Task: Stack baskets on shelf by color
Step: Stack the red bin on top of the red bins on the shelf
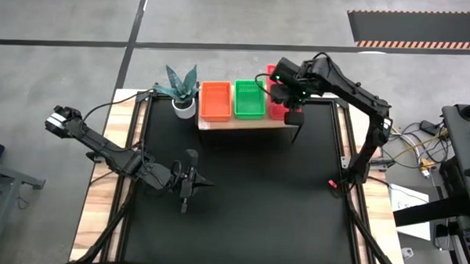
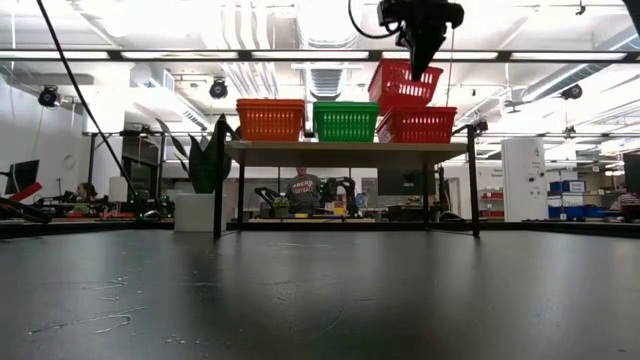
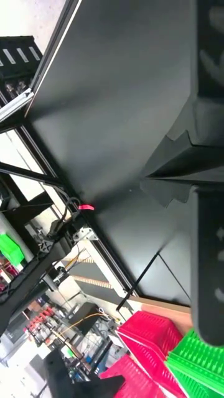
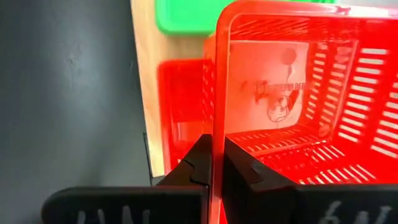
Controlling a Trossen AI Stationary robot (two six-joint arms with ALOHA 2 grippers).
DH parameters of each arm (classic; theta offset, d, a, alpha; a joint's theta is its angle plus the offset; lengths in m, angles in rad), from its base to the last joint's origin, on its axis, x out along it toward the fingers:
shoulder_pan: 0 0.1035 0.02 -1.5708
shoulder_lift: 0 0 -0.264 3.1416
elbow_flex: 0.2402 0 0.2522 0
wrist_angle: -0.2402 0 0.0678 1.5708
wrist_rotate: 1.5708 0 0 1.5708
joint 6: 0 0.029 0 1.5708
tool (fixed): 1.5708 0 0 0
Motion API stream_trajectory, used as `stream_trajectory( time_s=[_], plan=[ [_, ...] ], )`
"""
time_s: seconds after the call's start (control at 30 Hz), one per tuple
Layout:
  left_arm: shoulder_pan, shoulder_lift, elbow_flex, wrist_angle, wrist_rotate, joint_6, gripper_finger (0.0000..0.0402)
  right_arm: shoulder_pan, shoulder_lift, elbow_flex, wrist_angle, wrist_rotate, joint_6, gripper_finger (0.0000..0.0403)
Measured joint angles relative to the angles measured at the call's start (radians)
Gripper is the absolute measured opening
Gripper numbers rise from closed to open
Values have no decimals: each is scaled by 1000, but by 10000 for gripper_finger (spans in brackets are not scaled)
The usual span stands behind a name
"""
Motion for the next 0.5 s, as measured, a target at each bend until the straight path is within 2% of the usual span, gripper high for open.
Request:
stream_trajectory(
  time_s=[0.5],
  plan=[
    [0,0,0,0,0,3,0,-16,1,-107,-1,5,-12,8]
  ],
)
